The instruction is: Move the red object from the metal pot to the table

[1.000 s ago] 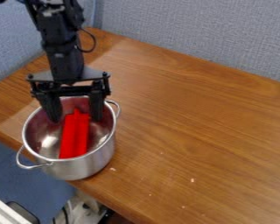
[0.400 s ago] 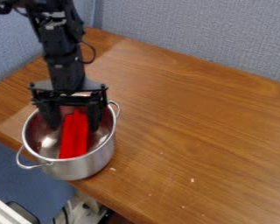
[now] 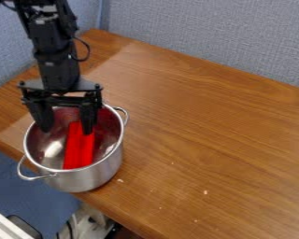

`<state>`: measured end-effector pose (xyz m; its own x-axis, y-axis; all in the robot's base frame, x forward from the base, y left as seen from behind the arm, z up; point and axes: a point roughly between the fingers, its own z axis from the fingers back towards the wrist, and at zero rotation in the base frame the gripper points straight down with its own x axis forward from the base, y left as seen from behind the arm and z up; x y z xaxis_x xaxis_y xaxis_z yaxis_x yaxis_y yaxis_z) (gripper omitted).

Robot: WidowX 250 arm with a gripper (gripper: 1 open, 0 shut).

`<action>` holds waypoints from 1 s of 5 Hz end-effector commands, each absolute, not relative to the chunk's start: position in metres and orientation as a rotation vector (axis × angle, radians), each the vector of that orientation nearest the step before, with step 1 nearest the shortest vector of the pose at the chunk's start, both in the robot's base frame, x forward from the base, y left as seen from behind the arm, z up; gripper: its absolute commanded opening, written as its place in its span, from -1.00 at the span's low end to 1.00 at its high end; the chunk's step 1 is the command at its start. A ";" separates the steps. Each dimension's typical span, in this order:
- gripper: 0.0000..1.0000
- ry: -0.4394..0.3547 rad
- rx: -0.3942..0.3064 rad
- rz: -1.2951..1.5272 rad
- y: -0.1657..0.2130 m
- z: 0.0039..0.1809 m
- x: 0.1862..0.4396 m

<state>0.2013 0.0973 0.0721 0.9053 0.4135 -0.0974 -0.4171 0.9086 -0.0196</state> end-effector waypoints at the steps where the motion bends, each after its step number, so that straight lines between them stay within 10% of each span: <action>1: 1.00 0.032 -0.019 0.433 0.093 0.083 0.204; 5: 1.00 0.028 0.000 0.474 0.083 0.055 0.196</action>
<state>0.1951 0.0801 0.0522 0.8911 0.4520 -0.0397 -0.4523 0.8919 0.0032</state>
